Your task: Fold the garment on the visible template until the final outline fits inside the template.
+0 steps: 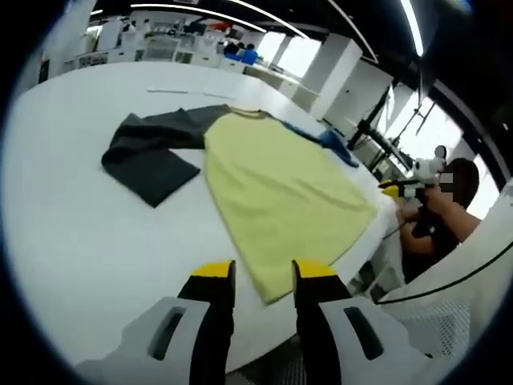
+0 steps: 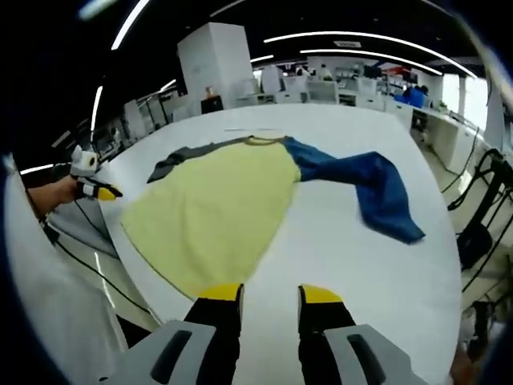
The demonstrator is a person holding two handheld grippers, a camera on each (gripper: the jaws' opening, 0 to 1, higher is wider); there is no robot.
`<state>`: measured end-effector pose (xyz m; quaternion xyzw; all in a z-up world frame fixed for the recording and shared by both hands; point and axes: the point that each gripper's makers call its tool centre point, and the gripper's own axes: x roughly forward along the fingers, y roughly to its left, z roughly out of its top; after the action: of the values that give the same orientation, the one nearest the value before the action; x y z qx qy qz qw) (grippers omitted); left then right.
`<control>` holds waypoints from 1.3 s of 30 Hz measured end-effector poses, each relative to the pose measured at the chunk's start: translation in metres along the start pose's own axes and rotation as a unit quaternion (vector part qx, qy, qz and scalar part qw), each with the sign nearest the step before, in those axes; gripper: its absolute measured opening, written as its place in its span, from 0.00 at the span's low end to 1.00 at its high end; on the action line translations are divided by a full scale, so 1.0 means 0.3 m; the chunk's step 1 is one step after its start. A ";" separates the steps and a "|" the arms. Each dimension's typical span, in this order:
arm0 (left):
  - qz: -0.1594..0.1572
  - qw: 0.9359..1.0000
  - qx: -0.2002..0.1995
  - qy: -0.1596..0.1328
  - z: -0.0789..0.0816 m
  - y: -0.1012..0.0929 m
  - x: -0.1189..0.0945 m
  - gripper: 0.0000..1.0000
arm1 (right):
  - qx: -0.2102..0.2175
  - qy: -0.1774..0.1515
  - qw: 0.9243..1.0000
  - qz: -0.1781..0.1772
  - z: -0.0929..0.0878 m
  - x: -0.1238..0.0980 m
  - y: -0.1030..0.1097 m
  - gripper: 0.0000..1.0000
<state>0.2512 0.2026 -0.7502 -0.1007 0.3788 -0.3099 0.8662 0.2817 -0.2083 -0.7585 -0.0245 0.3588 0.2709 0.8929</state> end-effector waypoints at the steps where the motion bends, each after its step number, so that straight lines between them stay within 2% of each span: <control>1: -0.003 1.000 0.000 -0.010 0.014 -0.003 0.002 0.28 | 0.002 -0.002 1.000 -0.003 0.004 0.000 -0.008 0.23; 4: -0.004 1.000 0.002 -0.018 0.035 -0.005 0.004 0.32 | 0.005 -0.009 1.000 -0.014 0.019 -0.002 -0.033 0.24; 13: -0.024 0.998 0.048 -0.038 0.086 -0.045 0.019 0.38 | 0.011 -0.033 0.998 -0.044 0.058 -0.009 -0.083 0.31; 20: -0.033 0.995 0.077 -0.055 0.115 -0.071 0.016 0.49 | 0.013 -0.033 0.998 -0.052 0.066 0.001 -0.103 0.31; 24: -0.023 0.993 0.090 -0.071 0.142 -0.071 0.008 0.58 | 0.018 -0.033 0.998 -0.059 0.068 0.007 -0.115 0.32; 30: -0.023 0.989 0.130 -0.066 0.143 -0.091 0.010 0.61 | 0.029 -0.039 0.996 -0.069 0.073 0.013 -0.138 0.32; 39: -0.030 0.985 0.162 -0.055 0.132 -0.117 0.021 0.62 | 0.046 -0.046 0.995 -0.080 0.072 0.029 -0.175 0.32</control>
<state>0.2667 0.1686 -0.7122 0.0131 0.2720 -0.3868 0.8810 0.3268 -0.2438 -0.7561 0.0007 0.3266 0.1821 0.9274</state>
